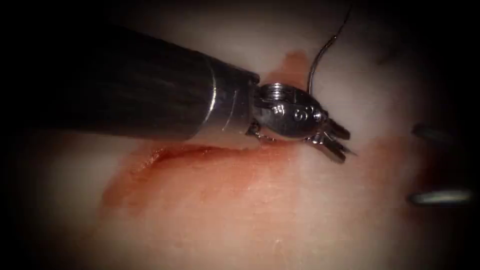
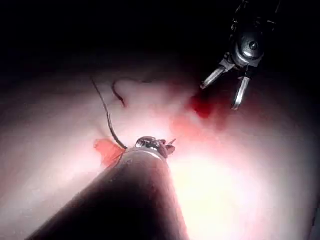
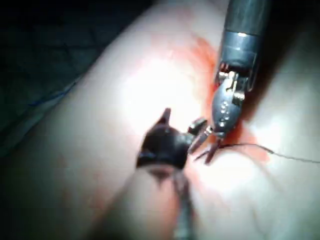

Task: Wound Closure
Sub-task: Pick up the needle with the left gripper.

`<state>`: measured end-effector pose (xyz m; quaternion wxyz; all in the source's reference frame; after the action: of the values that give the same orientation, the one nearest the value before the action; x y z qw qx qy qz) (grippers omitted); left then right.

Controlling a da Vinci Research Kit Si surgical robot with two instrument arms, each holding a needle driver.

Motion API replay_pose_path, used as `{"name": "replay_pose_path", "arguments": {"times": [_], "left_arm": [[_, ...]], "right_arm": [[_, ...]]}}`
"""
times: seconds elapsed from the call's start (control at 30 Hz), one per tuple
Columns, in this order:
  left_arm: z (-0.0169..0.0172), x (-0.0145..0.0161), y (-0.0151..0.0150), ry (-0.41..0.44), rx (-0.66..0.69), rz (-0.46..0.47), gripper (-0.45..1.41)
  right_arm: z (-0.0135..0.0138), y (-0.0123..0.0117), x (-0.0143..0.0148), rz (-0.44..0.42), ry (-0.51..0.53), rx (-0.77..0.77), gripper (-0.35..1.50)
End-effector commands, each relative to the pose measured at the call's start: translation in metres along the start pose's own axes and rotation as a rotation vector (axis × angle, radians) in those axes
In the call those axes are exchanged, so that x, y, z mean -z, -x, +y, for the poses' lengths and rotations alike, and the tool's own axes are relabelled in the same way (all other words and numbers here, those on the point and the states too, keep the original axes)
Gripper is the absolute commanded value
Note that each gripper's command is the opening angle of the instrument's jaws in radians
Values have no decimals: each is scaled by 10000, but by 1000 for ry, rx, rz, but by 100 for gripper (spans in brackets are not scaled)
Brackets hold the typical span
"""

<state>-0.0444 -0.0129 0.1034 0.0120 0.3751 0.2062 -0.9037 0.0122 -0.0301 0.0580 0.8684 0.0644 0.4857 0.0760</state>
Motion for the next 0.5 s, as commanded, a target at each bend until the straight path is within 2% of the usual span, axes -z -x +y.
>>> {"name": "replay_pose_path", "arguments": {"times": [0.03, 0.07, 0.23, 0.33, 0.5], "left_arm": [[-5, -5, -1, -29, 1, -20, -27], [-8, 0, -2, -47, 3, -23, -45], [-9, 19, -7, -80, 7, -12, -45], [-2, 45, -12, -97, 15, 32, -45], [38, 84, -9, -92, -97, 119, -45]], "right_arm": [[-6, 2, -8, 2, -2, -1, 76], [-6, 2, -7, 2, -2, -1, 76], [-6, 2, -8, 2, -2, -1, 74], [-6, 2, -8, 1, -2, -1, 74], [-4, 0, -12, -1, 1, -33, 71]]}}
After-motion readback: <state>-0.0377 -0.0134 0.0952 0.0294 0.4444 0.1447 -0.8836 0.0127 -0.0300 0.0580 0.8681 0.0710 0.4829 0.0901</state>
